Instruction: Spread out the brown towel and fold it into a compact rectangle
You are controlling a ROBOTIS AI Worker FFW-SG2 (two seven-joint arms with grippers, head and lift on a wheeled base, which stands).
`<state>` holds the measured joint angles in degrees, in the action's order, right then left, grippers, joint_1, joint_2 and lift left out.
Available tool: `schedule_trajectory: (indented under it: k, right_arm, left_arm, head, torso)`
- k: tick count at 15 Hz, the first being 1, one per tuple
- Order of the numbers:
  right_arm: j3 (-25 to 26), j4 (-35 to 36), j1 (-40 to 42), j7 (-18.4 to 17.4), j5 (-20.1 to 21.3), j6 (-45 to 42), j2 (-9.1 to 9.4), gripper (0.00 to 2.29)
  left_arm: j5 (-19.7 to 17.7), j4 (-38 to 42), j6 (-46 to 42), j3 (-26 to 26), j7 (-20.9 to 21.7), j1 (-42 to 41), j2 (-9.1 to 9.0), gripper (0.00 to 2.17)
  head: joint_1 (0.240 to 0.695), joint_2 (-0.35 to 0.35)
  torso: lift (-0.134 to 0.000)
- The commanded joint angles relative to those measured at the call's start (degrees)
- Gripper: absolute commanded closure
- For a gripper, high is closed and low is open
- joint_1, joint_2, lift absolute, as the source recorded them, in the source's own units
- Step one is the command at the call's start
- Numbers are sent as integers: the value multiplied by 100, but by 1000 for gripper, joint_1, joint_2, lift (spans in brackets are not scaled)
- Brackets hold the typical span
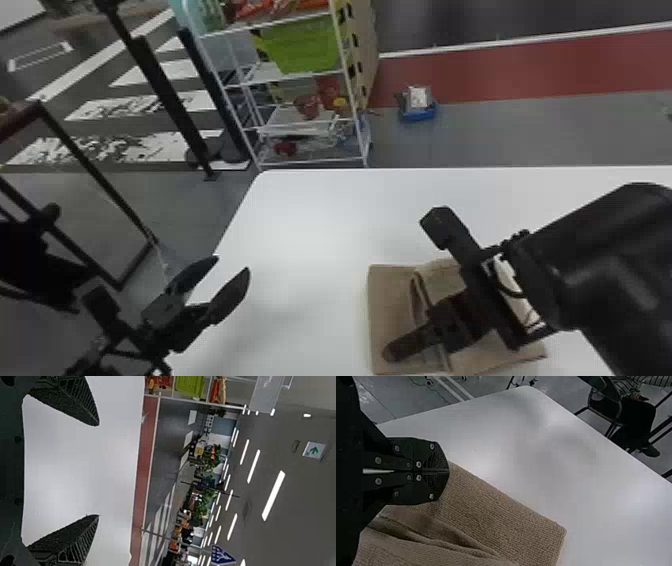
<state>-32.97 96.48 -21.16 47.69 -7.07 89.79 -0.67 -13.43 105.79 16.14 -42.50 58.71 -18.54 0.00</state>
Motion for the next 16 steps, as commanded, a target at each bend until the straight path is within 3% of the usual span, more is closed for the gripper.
schedule_trajectory:
  k: [1, 6, 11, 16]
  right_arm:
    - [-87, 178, 24, 30, -49, 29, -100, 1878]
    - [-60, 661, 121, 48, -242, 29, -628, 1878]
    - [177, 670, 262, 48, -277, 29, -680, 1875]
    - [142, 512, 227, 57, -93, 29, -909, 1875]
  left_arm:
    - [-10, -6, -1, -13, 9, 0, -15, 49]
    - [-1, -23, -1, -4, 0, 0, -15, 49]
    - [-10, 3, -1, 22, 0, 9, -15, 49]
    - [7, -15, -1, 57, 0, 9, -15, 49]
  head:
    - [695, 350]
    - [695, 350]
    - [695, 350]
    - [695, 350]
  torso:
    - [-124]
    - [-124]
    - [-124]
    - [-124]
